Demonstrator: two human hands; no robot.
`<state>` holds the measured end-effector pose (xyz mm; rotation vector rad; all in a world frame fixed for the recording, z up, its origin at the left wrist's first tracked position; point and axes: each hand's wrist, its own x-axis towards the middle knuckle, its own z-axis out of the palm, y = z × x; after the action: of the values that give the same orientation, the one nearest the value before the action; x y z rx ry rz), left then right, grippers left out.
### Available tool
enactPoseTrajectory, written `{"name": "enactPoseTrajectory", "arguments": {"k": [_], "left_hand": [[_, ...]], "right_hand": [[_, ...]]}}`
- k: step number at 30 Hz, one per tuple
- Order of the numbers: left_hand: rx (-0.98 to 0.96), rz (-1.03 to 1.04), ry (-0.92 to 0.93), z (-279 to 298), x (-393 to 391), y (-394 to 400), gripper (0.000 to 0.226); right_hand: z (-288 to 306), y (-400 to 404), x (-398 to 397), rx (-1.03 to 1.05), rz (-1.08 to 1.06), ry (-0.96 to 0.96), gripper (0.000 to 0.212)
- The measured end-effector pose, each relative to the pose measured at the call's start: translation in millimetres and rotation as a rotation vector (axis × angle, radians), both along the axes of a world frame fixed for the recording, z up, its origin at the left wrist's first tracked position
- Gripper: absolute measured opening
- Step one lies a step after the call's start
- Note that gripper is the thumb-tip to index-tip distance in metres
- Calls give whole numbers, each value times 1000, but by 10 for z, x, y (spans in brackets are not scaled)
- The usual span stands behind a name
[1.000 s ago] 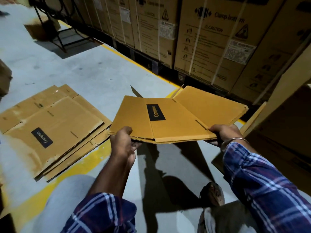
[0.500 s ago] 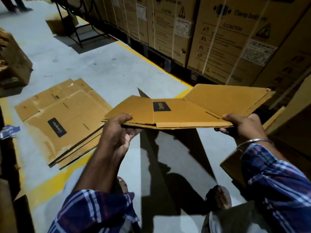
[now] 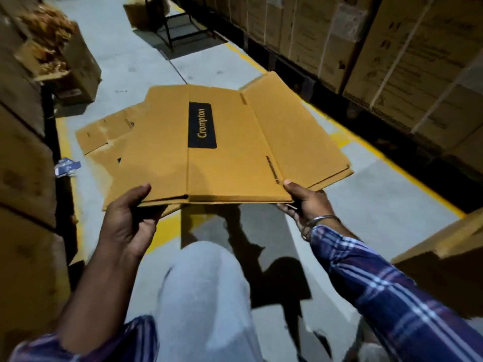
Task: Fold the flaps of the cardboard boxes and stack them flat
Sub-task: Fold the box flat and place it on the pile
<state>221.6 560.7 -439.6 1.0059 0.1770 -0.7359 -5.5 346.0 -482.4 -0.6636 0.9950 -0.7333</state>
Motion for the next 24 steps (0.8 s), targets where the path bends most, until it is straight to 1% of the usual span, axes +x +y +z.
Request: {"name": "enactPoseTrajectory", "arguments": {"k": [1,3,5,9,11,14,16,18,20,21,22,24], "left_hand": [[9,31,41,-162,79,128,34],[34,112,139,-528,225,373,25],[118,157,216,-895,310,571,18],[361,170,345,-1503,339,798,12],[409,188,425,-1818,329,907,8],[452,254,459,-2229,338,999,37],[427,302,472,-2366,320,962,40],[416,321,466,-2422,322,887,34],[401,307,469,-2454,324,832,26],[391,285,470,-2436,313,805,24],[369,274,468,-2434,311,788,27],[349,302,464,-2411,301,765,38]], "right_hand": [[-134,58,151,26,32,8,40],[-465,193,479,102,97,44,40],[-821,347,790,195,148,124,37],[-1437,524,1184,325,160,297,11],[-1623,541,1276,337,198,381,9],[-1811,524,1379,320,187,474,16],[-1902,476,1410,260,232,516,18],[-1986,434,1455,198,266,533,24],[-2039,427,1475,140,202,569,17],[-2049,444,1466,144,166,552,15],[-2027,493,1451,148,155,536,14],[-2025,613,1331,141,174,509,16]]}}
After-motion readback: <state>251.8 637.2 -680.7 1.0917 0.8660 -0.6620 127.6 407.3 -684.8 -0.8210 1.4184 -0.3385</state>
